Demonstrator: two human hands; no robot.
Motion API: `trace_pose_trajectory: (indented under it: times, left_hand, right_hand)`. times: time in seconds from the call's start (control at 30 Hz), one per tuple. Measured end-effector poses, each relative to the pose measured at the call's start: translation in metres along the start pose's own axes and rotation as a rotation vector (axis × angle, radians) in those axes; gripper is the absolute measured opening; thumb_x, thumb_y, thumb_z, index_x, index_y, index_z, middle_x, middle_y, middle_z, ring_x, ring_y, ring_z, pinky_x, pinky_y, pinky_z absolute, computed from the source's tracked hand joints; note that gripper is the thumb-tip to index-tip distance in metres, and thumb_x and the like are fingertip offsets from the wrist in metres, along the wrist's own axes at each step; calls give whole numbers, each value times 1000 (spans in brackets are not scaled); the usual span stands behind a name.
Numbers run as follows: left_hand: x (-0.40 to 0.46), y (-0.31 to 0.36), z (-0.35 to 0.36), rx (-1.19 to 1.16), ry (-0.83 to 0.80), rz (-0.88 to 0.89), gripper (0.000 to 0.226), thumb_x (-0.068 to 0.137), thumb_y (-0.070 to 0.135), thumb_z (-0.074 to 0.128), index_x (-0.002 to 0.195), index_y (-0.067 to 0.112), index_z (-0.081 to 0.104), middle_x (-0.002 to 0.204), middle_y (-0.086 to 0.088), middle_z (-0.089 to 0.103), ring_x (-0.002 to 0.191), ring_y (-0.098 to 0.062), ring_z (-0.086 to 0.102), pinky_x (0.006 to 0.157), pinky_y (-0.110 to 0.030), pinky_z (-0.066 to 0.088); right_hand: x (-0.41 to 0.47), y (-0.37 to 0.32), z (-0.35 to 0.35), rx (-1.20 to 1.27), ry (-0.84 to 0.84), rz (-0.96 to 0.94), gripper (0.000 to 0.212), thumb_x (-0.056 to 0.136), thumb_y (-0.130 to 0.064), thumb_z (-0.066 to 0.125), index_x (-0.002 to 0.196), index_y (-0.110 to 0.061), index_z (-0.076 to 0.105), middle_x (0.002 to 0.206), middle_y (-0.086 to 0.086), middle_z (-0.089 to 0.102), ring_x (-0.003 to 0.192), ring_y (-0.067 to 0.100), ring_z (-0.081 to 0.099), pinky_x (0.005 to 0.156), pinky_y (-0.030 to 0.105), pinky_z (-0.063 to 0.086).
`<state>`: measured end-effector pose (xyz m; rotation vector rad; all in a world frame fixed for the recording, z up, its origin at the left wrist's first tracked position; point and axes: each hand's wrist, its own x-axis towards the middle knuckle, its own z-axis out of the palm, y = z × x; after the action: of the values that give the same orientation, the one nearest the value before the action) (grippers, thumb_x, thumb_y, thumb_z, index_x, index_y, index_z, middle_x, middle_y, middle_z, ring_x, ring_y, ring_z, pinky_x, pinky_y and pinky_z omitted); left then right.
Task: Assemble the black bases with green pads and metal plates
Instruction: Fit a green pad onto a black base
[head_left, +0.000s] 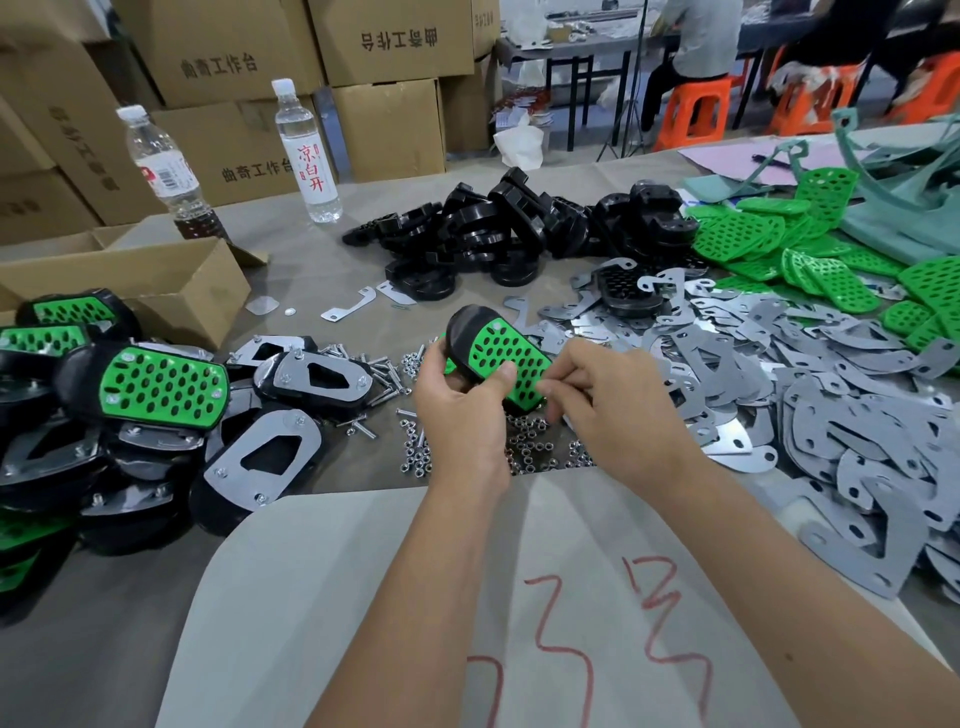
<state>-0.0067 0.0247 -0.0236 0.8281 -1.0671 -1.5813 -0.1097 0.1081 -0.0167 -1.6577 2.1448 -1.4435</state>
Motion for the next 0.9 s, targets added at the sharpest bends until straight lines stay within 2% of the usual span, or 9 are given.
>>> trace_pose_trajectory:
  times: [0.1, 0.2, 0.27, 0.37, 0.47, 0.57, 0.63, 0.77, 0.9]
  left_hand:
    - [-3, 4, 1, -24, -17, -52, 36, 83, -16, 69, 100, 16, 67, 93, -14, 69, 89, -35, 67, 85, -58, 58]
    - [-3, 6, 2, -77, -7, -114, 36, 84, -19, 67, 103, 12, 66, 99, -19, 69, 94, -39, 70, 91, -64, 57]
    - [-2, 7, 0, -141, -11, -162, 34, 86, -20, 64, 101, 11, 66, 93, -14, 72, 90, -36, 72, 90, -62, 58]
    - [-2, 8, -1, -171, -29, -196, 34, 87, -20, 62, 99, 12, 66, 79, -4, 75, 75, -24, 75, 80, -50, 62]
    - [-4, 8, 0, -134, -41, -203, 33, 87, -19, 64, 101, 11, 66, 82, -6, 74, 73, -21, 74, 70, -39, 63]
    - [-3, 8, -1, -141, -32, -205, 33, 87, -19, 63, 100, 11, 66, 79, -3, 75, 69, -19, 74, 65, -34, 64]
    - [-3, 9, -1, -149, -28, -210, 32, 88, -19, 62, 103, 9, 65, 74, 0, 75, 67, -17, 74, 62, -32, 63]
    - [-4, 7, 0, -150, -19, -204, 31, 88, -18, 63, 104, 8, 65, 86, -8, 73, 79, -26, 74, 75, -42, 62]
    - [0, 4, 1, -99, -13, -158, 25, 91, -14, 64, 105, 6, 66, 90, -10, 73, 86, -29, 73, 78, -43, 62]
  right_hand:
    - [-1, 0, 1, 183, 24, 122, 22, 97, -10, 68, 77, -15, 62, 59, -4, 71, 40, 6, 53, 49, 10, 36]
    - [-2, 0, 0, 90, 38, 93, 19, 97, -7, 68, 79, -9, 62, 58, -3, 70, 44, 4, 56, 52, 11, 38]
    - [-1, -1, 0, 13, 30, 47, 16, 97, -8, 68, 82, -7, 62, 59, -2, 69, 50, 5, 58, 56, 15, 41]
    - [1, -1, -2, -78, -25, 9, 16, 99, -12, 66, 84, -11, 60, 61, 3, 67, 56, 14, 60, 63, 38, 51]
    - [1, -1, -3, -103, -46, -5, 14, 100, -12, 65, 87, -9, 60, 63, 8, 66, 59, 25, 61, 62, 44, 51]
    - [1, -3, 0, -110, -50, 28, 14, 100, -14, 64, 87, -8, 62, 65, 9, 67, 61, 25, 62, 64, 43, 52]
    - [0, -4, 5, -79, -25, 78, 16, 100, -14, 65, 84, -10, 61, 63, 7, 67, 57, 18, 61, 62, 39, 51]
    - [-5, -7, 16, 51, 53, 273, 25, 99, -15, 65, 76, -18, 58, 56, 1, 68, 42, 6, 56, 51, 25, 46]
    - [-4, -9, 11, 191, 49, 312, 18, 97, -19, 72, 84, -13, 60, 59, 4, 70, 38, 7, 51, 43, 21, 41]
